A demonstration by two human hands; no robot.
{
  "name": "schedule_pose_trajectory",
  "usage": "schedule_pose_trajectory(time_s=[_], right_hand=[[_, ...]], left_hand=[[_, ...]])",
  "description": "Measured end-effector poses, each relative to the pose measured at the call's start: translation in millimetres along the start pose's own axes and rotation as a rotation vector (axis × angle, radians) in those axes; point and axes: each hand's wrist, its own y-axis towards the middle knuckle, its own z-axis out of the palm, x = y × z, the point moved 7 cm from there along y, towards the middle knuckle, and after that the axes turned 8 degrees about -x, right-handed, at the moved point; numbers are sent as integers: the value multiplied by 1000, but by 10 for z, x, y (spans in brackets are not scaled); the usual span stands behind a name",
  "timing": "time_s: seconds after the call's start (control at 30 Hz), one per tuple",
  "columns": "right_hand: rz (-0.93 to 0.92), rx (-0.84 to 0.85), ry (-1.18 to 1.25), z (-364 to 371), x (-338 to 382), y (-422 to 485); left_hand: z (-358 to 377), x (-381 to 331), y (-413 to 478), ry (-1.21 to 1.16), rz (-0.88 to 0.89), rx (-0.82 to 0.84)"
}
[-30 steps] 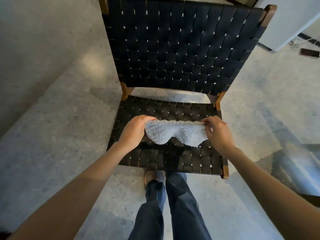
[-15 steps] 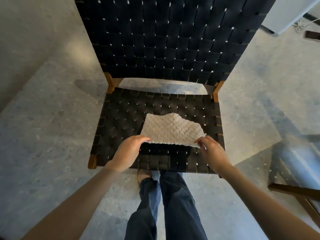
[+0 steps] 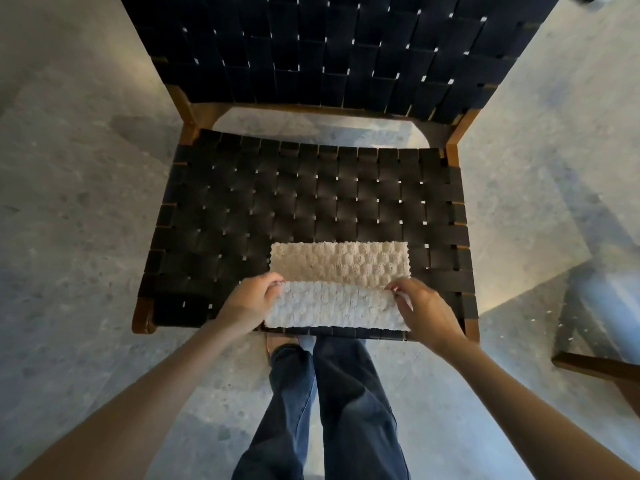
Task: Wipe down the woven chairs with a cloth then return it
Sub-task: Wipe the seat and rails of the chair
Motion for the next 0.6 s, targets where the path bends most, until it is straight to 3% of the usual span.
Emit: schedule_pose_trajectory(time_s=[0.23, 0.43, 0.5, 0.6], right_hand=[[19, -115, 21, 24, -89, 795], [71, -148, -30, 175, -246, 997], [107, -190, -60, 182, -298, 918], [294, -278, -9, 197, -417, 672]], left_hand=[[29, 164, 750, -77, -60, -164], [112, 319, 854, -85, -138, -334], [72, 309, 762, -29, -110, -440], [121, 185, 576, 97, 93, -496]])
